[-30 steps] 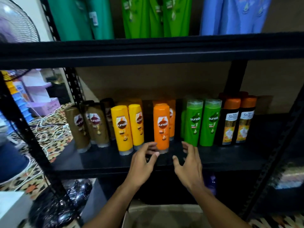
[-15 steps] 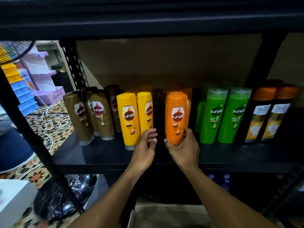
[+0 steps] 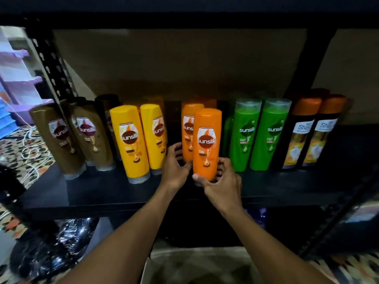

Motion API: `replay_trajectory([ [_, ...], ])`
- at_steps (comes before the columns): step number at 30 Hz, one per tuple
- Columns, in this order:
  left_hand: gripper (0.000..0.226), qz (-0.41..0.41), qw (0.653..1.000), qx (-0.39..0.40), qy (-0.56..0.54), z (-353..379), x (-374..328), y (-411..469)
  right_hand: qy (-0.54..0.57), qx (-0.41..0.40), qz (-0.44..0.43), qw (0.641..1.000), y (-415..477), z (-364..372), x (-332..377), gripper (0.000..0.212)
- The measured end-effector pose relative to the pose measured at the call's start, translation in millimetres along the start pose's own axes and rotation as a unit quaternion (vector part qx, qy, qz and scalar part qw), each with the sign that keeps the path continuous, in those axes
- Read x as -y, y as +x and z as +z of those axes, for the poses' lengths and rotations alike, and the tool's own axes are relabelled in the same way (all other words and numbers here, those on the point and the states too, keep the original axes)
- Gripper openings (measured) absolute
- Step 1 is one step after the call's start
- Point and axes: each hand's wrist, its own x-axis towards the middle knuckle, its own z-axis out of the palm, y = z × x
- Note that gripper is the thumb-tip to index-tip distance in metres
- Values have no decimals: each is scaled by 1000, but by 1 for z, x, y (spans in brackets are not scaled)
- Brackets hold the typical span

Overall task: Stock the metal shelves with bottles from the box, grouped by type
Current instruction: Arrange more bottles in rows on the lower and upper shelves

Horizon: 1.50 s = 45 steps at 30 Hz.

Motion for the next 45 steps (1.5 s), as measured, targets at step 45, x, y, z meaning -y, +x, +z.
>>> replay_trajectory([
  [45, 70, 71, 989, 97, 84, 108, -48, -84, -64, -219, -45, 973, -37, -176, -69, 69],
])
